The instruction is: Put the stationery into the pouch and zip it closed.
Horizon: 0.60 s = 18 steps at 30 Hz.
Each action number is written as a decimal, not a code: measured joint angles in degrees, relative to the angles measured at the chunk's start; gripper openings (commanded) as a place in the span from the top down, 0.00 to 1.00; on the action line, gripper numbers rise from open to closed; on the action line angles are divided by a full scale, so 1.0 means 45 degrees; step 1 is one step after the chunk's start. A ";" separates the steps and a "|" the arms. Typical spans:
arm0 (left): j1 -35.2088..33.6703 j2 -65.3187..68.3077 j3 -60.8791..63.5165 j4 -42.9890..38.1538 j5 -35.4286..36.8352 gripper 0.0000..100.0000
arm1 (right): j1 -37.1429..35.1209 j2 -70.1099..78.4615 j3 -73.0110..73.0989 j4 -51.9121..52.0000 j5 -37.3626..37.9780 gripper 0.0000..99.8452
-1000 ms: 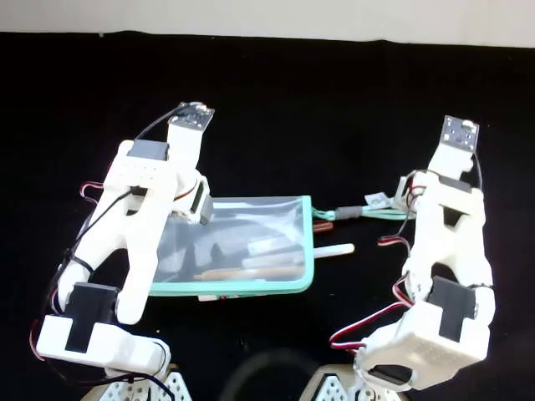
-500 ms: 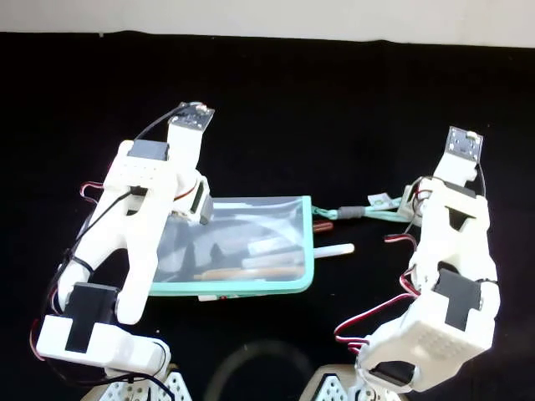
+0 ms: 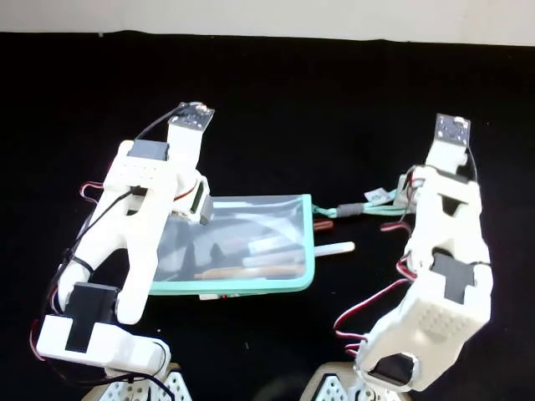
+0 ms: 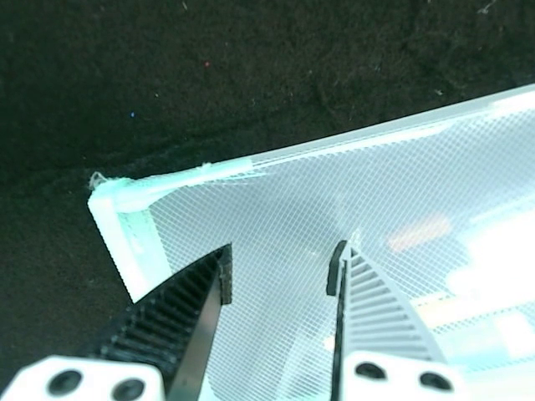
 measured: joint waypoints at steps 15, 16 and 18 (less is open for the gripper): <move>0.0000 0.0000 0.0000 0.0000 0.0000 0.79 | 0.0059 0.0586 -0.1797 0.1778 0.0039 0.99; 0.0000 0.0000 0.0000 0.0000 0.0000 0.79 | 0.0059 0.0371 -0.1719 0.1856 0.0039 0.99; 0.0000 0.0000 0.0000 0.0000 0.0000 0.79 | 0.0000 -0.0176 -0.1524 0.2188 0.0039 0.99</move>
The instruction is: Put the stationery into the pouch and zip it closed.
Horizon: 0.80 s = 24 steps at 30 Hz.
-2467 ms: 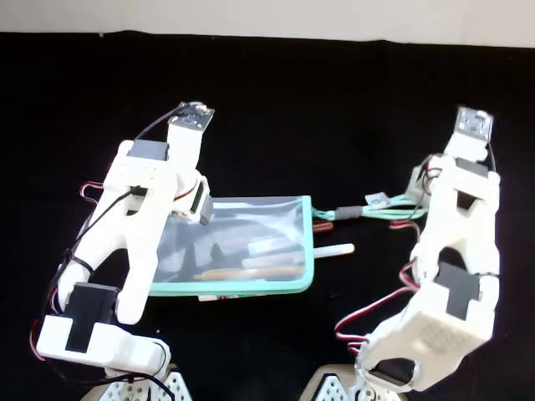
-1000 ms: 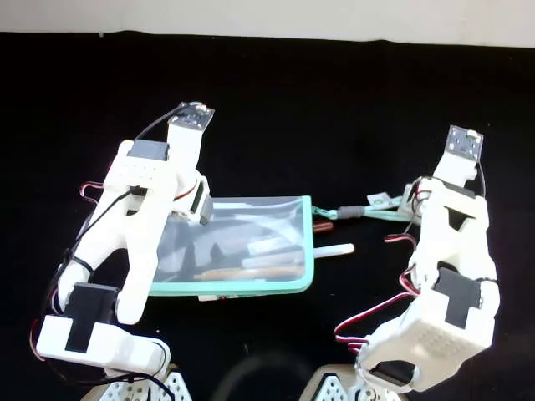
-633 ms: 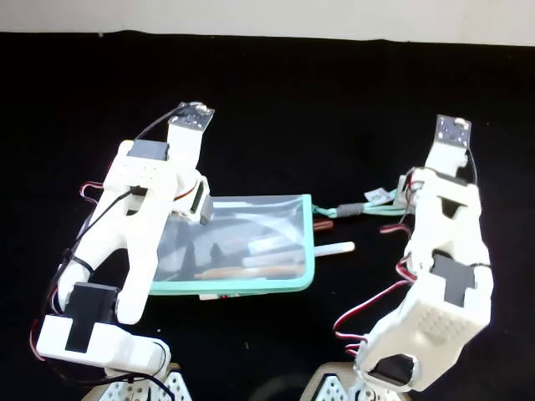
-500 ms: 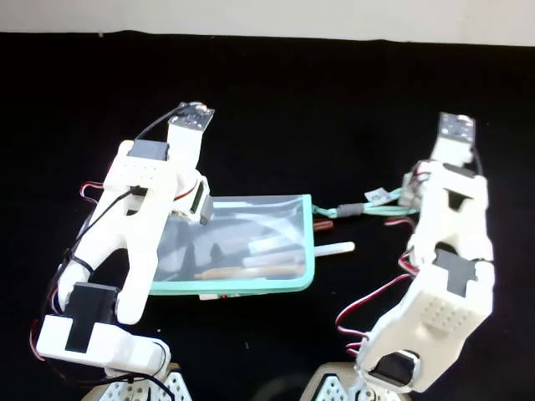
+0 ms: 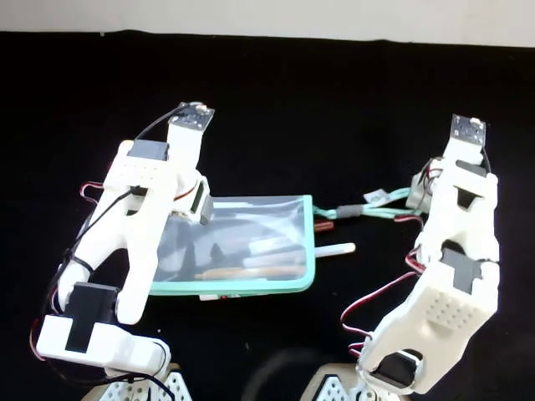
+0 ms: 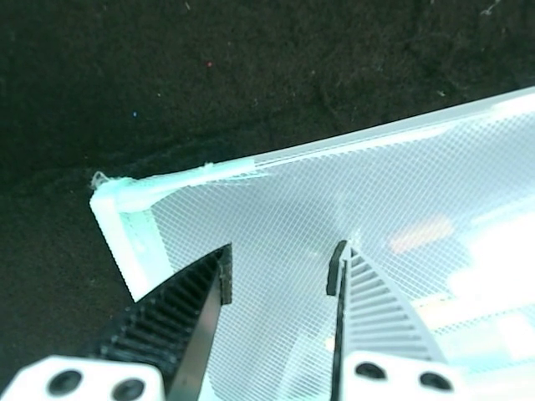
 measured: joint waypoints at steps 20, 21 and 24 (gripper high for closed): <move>0.0000 0.0000 -0.0469 0.0000 0.0000 0.79 | -0.3263 -0.9651 -0.0293 0.3692 -0.0781 0.99; 0.0000 0.0000 -0.0547 0.0000 0.0000 0.79 | -0.3536 -0.9944 -0.0606 0.3927 -0.0879 0.99; 0.0000 0.0000 -0.0586 0.0000 0.0000 0.79 | -0.4396 -1.0569 -0.1993 0.4493 -0.1094 0.99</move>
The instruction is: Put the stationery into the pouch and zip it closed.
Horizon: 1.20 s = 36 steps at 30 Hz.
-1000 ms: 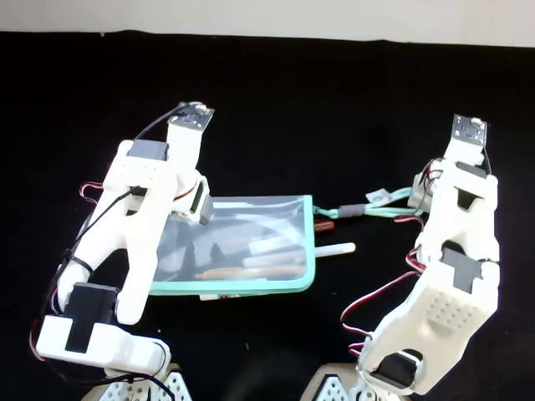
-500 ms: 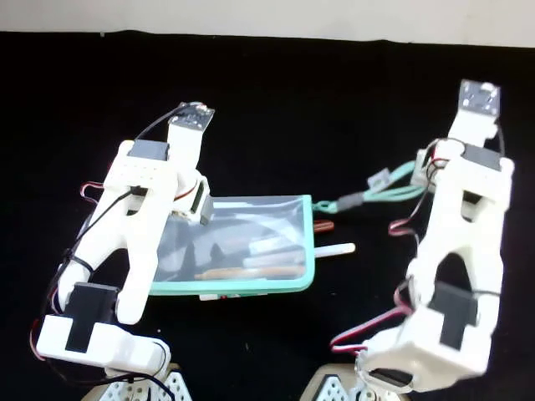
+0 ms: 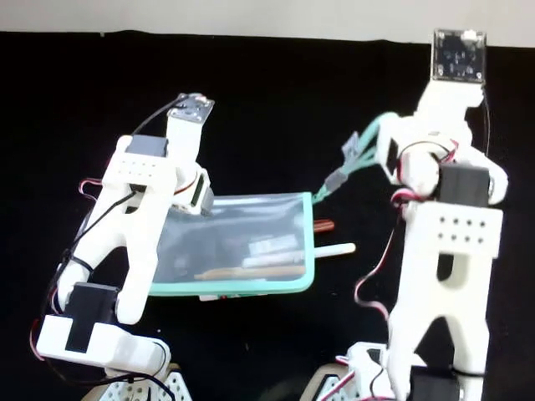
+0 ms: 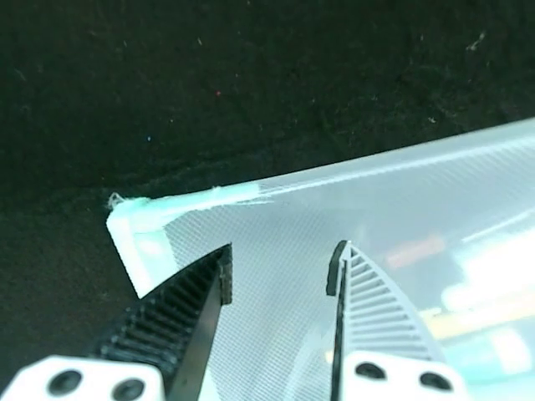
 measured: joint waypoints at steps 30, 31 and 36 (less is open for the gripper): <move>0.1661 0.0000 0.1993 0.0821 0.0020 0.86 | -0.4708 0.2872 -1.2308 0.1582 0.0156 0.99; 0.1700 0.0000 0.2032 0.0821 0.0020 0.89 | -0.4904 0.3204 -1.2601 0.1582 0.0313 0.99; 0.1778 0.0000 0.2110 0.0860 0.0020 0.97 | -0.5646 0.4571 -1.3617 0.1582 0.0645 0.99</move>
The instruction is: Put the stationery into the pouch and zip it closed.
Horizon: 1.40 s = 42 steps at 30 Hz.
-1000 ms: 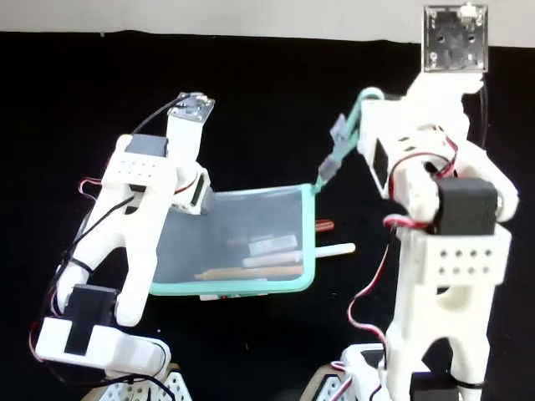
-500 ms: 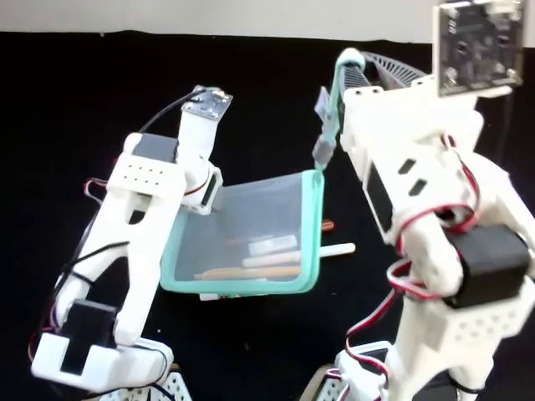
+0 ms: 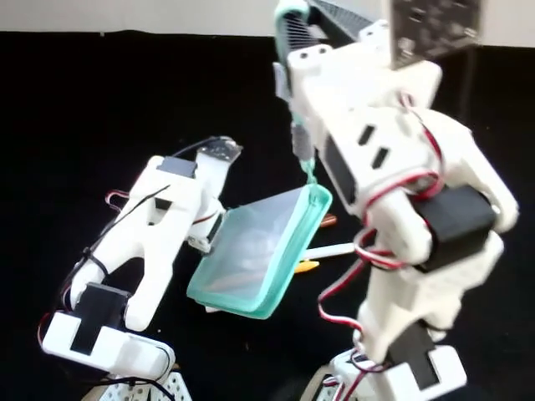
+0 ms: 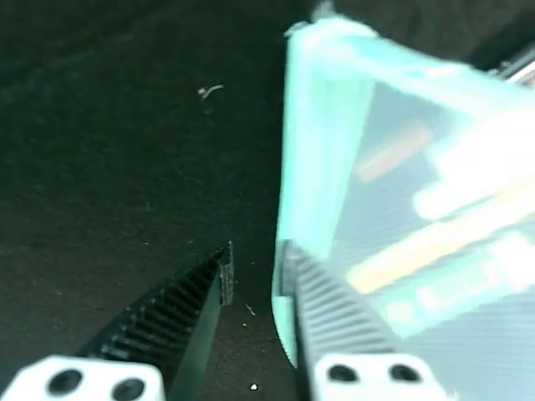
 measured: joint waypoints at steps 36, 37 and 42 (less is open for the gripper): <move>-0.1153 0.0000 0.0039 0.0821 -0.0020 0.99 | -0.3438 0.2090 -0.0567 -0.1739 0.0000 0.99; -0.1641 0.0000 0.0039 0.0821 -0.0020 0.99 | -0.3497 0.2090 -0.0567 -0.1661 -0.0117 0.99; -0.4611 0.0000 -0.0723 0.0410 0.0000 0.99 | -0.3712 0.2090 -0.0567 -0.1114 -0.0215 0.99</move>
